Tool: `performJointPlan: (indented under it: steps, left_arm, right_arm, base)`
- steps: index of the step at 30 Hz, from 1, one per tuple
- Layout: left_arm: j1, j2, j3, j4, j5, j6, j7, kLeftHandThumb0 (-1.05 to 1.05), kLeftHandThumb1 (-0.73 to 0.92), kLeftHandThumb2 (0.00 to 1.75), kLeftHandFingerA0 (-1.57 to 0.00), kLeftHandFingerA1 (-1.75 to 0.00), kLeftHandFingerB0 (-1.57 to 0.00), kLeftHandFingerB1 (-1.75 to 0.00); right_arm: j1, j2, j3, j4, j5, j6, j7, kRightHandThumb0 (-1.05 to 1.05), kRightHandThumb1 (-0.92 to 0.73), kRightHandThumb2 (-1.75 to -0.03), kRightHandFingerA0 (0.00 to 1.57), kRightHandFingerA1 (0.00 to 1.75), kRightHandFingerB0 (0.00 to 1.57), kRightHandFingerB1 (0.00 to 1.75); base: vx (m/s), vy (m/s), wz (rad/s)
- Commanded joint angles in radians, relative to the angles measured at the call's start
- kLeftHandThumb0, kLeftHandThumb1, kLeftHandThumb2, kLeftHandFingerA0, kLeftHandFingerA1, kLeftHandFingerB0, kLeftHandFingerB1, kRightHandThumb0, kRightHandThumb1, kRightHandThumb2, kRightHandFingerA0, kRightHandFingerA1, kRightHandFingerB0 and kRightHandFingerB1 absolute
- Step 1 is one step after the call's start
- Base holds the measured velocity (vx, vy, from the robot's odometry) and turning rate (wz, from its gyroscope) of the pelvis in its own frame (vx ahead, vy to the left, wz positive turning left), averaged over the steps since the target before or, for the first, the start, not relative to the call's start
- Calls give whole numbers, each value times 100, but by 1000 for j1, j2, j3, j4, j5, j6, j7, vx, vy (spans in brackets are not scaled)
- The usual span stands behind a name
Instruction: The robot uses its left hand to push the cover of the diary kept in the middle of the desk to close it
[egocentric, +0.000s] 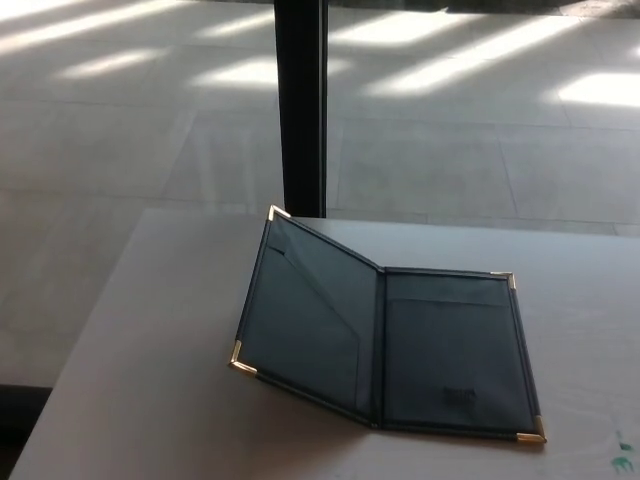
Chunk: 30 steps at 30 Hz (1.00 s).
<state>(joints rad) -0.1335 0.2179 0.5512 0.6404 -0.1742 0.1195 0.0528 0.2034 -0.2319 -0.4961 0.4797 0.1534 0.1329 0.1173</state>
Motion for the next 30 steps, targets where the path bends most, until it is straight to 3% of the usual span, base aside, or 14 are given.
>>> performJointPlan:
  steps: [1, 3, 6, 7, 9, 10, 16, 17, 21, 26, 27, 29, 30]
  left_arm:
    - [-142, -9, 260, -128, -296, 113, 194, -105, 92, 72, -66, -60, -60, -54]
    - [-163, -23, 236, -164, -261, 109, 196, -105, 92, 72, -68, -54, -54, -50]
    - [-194, -34, 216, -198, -221, 121, 215, -105, 92, 72, -72, -50, -58, -48]
    - [-255, -50, 179, -226, -221, 120, 188, -99, 72, 114, -60, -60, -53, -57]
    - [-286, -58, 168, -242, -216, 141, 194, -97, 73, 114, -59, -58, -53, -57]
    - [-331, -75, 149, -252, -213, 148, 207, -95, 92, 76, -66, -52, -53, -49]
    - [-480, -142, 86, -280, -204, 197, 253, -93, 92, 81, -59, -55, -46, -48]
    - [-505, -152, 65, -274, -195, 195, 247, -95, 92, 82, -51, -54, -42, -48]
    - [-554, -172, 27, -227, -186, 189, 238, -94, 91, 77, -56, -51, -47, -47]
    - [-562, -225, -41, -165, -170, 158, 226, -89, 92, 84, -51, -51, -39, -45]
    - [-557, -237, -47, -155, -176, 155, 225, -85, 81, 115, -48, -59, -41, -55]
    - [-551, -252, -53, -145, -183, 152, 222, -85, 81, 115, -48, -59, -41, -55]
    - [-523, -267, -79, -143, -163, 147, 214, -94, 91, 85, -60, -55, -44, -48]
  right_arm:
    - [5, -3, -209, -178, 315, 207, 31, -73, -92, -71, 38, 68, 40, 49]
    - [3, -1, -217, -183, 317, 217, 38, -73, -92, -68, 38, 68, 41, 49]
    - [-2, 6, -224, -189, 315, 229, 42, -74, -92, -71, 38, 68, 41, 50]
    - [0, 10, -222, -192, 308, 230, 49, -73, -92, -71, 36, 67, 38, 48]
    - [-1, 14, -227, -198, 304, 243, 47, -73, -92, -73, 38, 68, 39, 48]
    - [-2, 13, -229, -198, 300, 246, 48, -72, -92, -72, 37, 68, 38, 47]
    - [-8, 16, -243, -209, 305, 274, 49, -74, -92, -70, 38, 67, 41, 48]
    - [-6, 18, -246, -219, 308, 283, 49, -73, -92, -70, 36, 66, 39, 47]
    - [-8, 20, -250, -227, 302, 293, 46, -73, -92, -70, 38, 66, 41, 47]
    - [-16, 25, -251, -222, 309, 303, 43, -72, -92, -70, 39, 69, 40, 46]
    - [-16, 27, -250, -226, 309, 305, 40, -71, -92, -70, 40, 68, 42, 47]
    - [-15, 30, -249, -231, 306, 305, 36, -71, -92, -70, 40, 68, 42, 47]
    - [-15, 32, -250, -236, 308, 309, 36, -72, -92, -71, 40, 67, 41, 46]
  base:
    - [0, 0, 0]
    - [0, 0, 0]
    - [0, 0, 0]
    - [0, 0, 0]
    - [0, 0, 0]
    - [0, 0, 0]
    - [0, 0, 0]
    - [0, 0, 0]
    - [0, 0, 0]
    - [0, 0, 0]
    - [0, 0, 0]
    - [0, 0, 0]
    - [0, 0, 0]
